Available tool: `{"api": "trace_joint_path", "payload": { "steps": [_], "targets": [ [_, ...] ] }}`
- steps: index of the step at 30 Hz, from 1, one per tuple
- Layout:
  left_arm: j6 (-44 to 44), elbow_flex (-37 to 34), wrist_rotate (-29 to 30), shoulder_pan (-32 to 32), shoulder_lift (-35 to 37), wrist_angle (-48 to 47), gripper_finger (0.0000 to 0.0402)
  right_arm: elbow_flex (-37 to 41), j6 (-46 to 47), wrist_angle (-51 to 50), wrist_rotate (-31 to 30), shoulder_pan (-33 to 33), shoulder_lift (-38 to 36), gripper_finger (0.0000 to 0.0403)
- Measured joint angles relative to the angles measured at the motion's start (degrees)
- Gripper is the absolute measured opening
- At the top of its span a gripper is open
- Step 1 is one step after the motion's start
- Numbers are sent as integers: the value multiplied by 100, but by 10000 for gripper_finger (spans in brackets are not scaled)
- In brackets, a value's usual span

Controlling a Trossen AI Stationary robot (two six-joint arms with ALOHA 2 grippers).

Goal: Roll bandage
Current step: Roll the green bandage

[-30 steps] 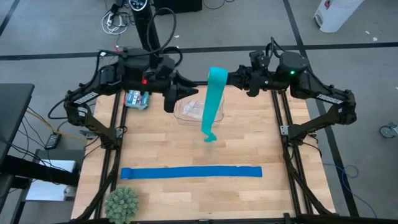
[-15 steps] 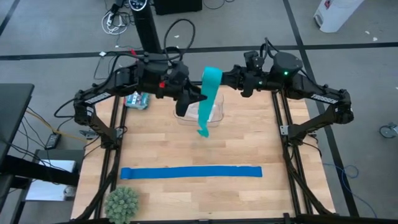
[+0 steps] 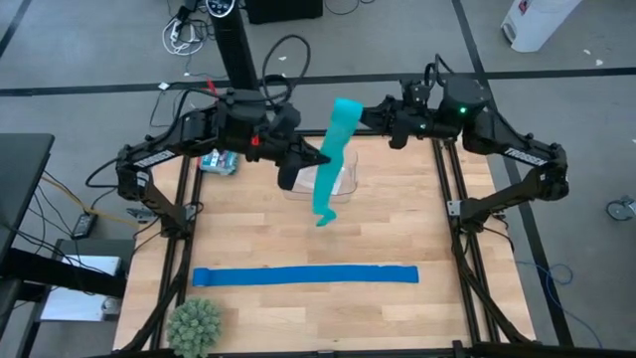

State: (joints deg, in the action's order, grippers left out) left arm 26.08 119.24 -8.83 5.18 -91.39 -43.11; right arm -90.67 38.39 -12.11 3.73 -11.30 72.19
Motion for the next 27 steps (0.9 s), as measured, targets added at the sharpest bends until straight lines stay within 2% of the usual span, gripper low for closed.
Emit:
{"api": "trace_joint_path", "payload": {
  "steps": [3, 8, 14, 27],
  "targets": [
    [9, 0, -49, -93, 0, -2, 3, 2, -120, -216, 125, -231, -7, 0],
    [12, 0, -5, -117, 0, -36, 2, 2, -47, 167, 509, -350, -12, 0],
    [-50, 0, 107, -116, 0, -212, 2, 2, 177, 659, 702, -176, -31, 0],
    [-638, 0, 617, 119, -15, -149, 3, 2, 515, 702, 662, 383, -16, 0]
  ]
}}
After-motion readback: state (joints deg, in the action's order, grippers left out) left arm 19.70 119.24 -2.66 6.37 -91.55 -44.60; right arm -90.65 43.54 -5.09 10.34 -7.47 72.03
